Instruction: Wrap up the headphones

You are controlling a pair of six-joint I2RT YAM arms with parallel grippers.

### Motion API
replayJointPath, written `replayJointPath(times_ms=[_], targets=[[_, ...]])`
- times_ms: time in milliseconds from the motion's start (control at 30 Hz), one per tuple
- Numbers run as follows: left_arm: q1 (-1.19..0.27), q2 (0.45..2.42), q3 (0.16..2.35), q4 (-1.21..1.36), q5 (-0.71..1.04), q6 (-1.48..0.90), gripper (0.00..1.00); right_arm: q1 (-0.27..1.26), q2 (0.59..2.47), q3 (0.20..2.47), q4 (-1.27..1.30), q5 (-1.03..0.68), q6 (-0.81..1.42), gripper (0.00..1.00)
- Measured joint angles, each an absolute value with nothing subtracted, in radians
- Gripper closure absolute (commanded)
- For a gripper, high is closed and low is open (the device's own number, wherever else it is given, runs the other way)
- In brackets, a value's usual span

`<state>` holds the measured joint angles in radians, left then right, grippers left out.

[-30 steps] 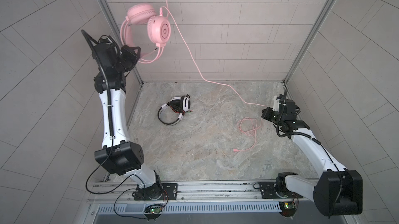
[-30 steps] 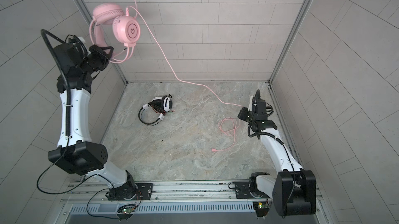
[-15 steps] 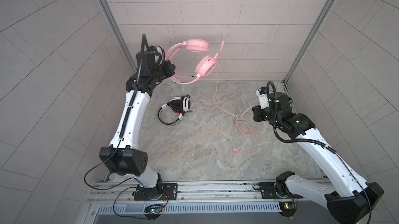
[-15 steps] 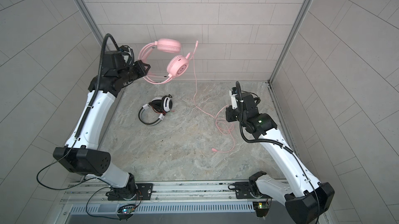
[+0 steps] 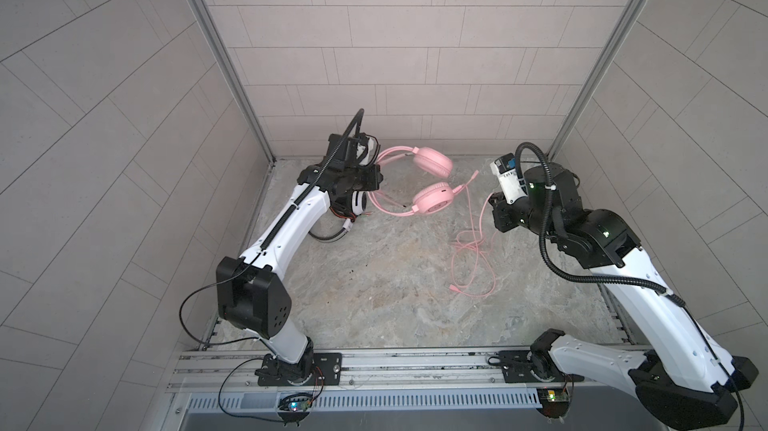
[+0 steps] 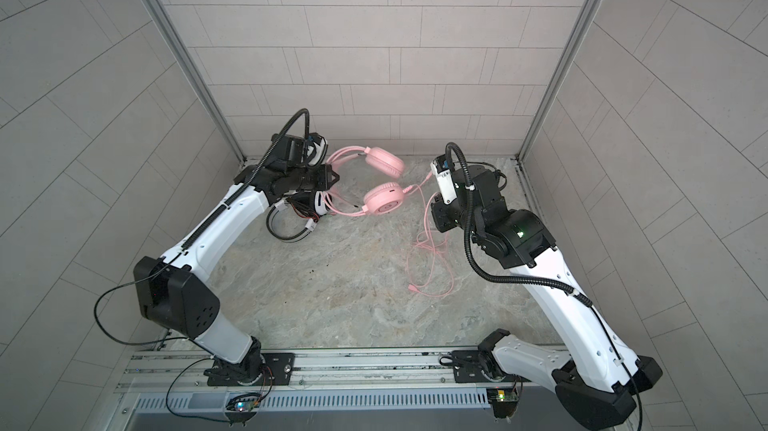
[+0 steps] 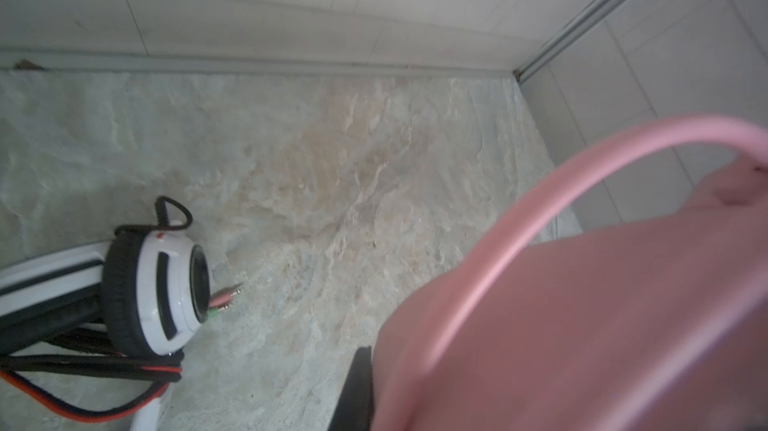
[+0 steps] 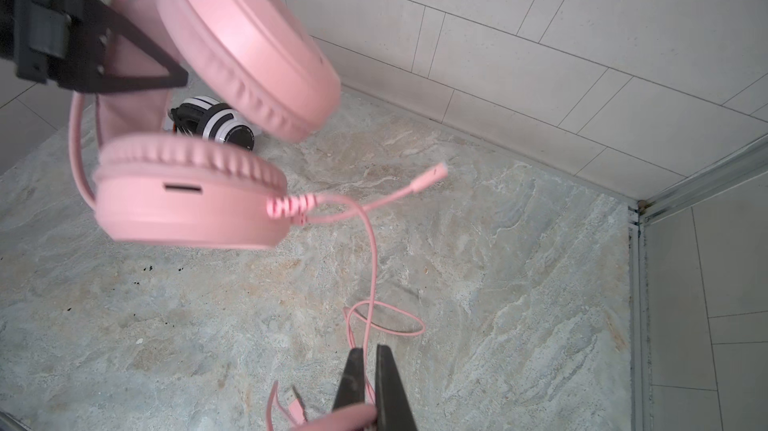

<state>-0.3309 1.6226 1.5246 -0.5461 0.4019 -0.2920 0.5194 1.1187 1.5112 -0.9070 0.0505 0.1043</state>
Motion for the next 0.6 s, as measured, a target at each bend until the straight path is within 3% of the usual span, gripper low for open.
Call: replayJointPath(times_ms=[600], targets=[[-0.447,1.695,1.491,-0.542,0.49,-0.188,1.0,0.663,1.33,1.795,-1.024,0.125,0.024,1.0]])
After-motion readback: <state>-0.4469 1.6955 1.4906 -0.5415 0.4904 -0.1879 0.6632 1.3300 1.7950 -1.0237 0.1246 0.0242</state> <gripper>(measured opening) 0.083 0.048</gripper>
